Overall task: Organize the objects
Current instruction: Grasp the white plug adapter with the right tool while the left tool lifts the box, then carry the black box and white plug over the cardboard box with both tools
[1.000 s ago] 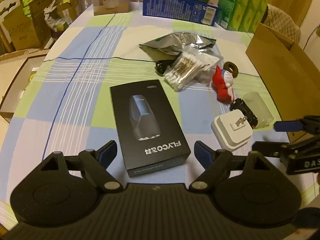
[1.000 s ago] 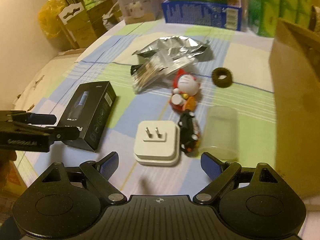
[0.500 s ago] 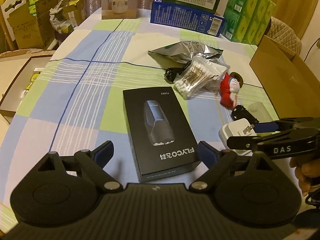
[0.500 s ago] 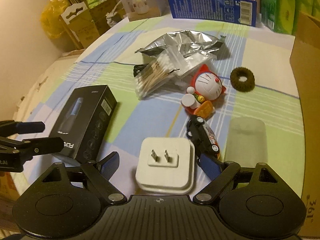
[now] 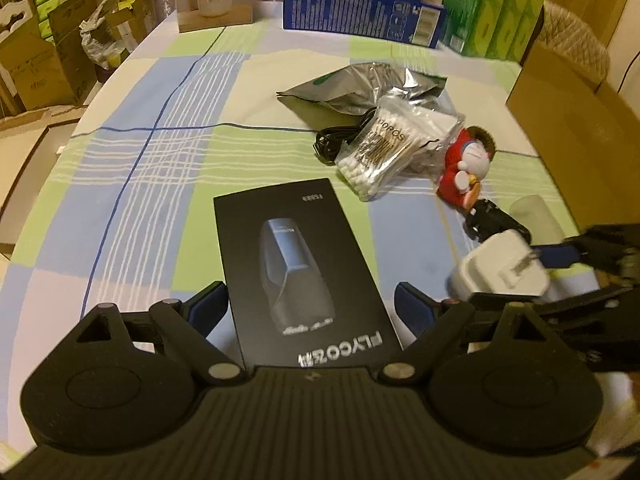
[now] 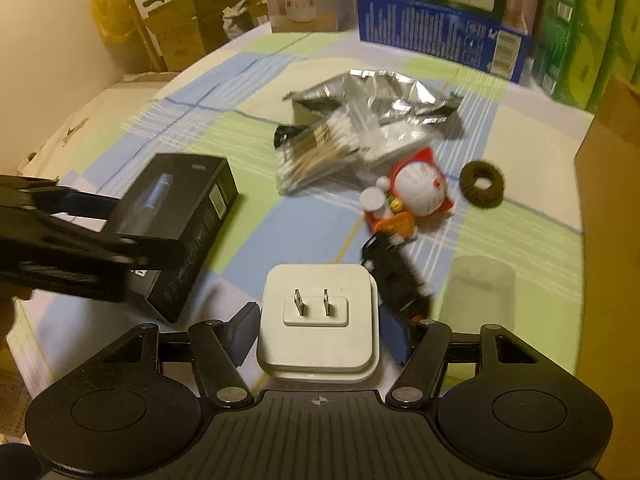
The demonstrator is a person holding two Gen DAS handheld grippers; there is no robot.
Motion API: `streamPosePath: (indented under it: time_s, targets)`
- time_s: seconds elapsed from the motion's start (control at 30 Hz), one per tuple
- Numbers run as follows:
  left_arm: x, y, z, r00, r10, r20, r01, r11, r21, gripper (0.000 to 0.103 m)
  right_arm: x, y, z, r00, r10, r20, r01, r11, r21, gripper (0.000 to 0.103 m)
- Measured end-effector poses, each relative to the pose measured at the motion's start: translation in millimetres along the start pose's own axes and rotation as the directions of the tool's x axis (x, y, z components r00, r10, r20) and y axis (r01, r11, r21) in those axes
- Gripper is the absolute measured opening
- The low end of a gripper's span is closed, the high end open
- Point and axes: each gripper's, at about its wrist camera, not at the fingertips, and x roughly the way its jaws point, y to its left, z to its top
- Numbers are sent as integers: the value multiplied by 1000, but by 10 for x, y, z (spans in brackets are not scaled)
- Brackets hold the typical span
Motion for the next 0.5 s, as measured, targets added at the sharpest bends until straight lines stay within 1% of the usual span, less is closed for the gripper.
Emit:
streamPosePath:
  time_s: [0.07,0.2,0.27,0.37,0.5]
  targets:
    - [69,-27,56,1000,16,-22,-15,1000,9,82,-66,-10,10,1000,-5,8,5,1000,-1,61]
    - [150,-38,117,998,52,-41,-51,999,15,80,-156,-60,16,1000,-18,19,17,1000,7,61]
    - [156,-38,134,997,55,-45,-54,998,15,79,-191,-86,8,1000,-19,23,18,1000,20,61]
    - [118,-35,123,997,59,-53,-57,998,27,78,-270,-116,-7,999,-18,36,16,999,45,61]
    - [-30,-47,102,997,61,-44,-59,998,38,78,-413,-116,11,998,-22,61,18,998,61,61]
